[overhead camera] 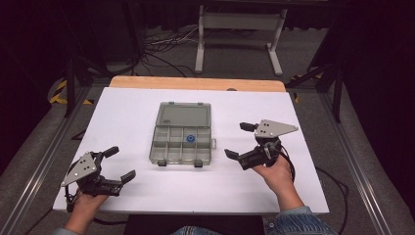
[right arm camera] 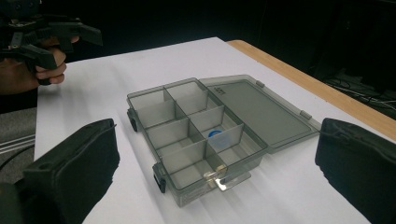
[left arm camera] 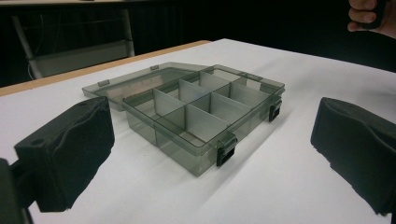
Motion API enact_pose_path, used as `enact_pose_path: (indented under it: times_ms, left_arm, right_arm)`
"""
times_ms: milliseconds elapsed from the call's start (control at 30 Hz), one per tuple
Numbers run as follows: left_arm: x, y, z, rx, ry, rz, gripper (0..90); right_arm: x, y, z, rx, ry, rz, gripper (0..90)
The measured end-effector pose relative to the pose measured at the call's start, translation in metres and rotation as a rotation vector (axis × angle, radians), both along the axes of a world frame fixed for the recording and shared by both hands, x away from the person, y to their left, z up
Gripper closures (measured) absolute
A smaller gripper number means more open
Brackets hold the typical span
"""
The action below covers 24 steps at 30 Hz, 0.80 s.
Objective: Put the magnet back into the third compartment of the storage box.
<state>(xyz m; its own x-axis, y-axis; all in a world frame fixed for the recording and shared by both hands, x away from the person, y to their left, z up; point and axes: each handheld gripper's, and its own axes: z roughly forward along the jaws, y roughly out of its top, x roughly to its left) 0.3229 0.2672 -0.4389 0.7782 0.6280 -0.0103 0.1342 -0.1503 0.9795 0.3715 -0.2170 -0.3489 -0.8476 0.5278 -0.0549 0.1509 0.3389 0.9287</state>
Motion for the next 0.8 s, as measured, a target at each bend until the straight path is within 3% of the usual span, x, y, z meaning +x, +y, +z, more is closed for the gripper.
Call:
enact_pose_path:
  times_ms: [333,600,667,733,800]
  left_arm:
    - [0.000,0.000,0.000,0.002,0.001,-0.002,0.3]
    - [-0.001,0.000,0.000,-0.010,0.002,0.001,0.3]
    - [-0.001,0.000,0.000,-0.009,0.001,0.001,0.3]
    - [-0.001,0.000,0.001,-0.006,0.000,0.000,0.3]
    - [-0.001,0.001,0.001,-0.005,0.000,-0.001,0.3]
  right_arm:
    - [-0.012,-0.022,-0.015,0.038,-0.049,-0.039,0.0]
    - [-0.021,-0.040,-0.030,0.084,-0.054,-0.096,0.0]
    - [-0.023,-0.042,-0.031,0.062,-0.051,-0.117,0.0]
    - [-0.026,-0.046,-0.035,0.077,-0.070,-0.124,0.0]
    - [-0.028,-0.049,-0.040,0.087,-0.062,-0.129,0.0]
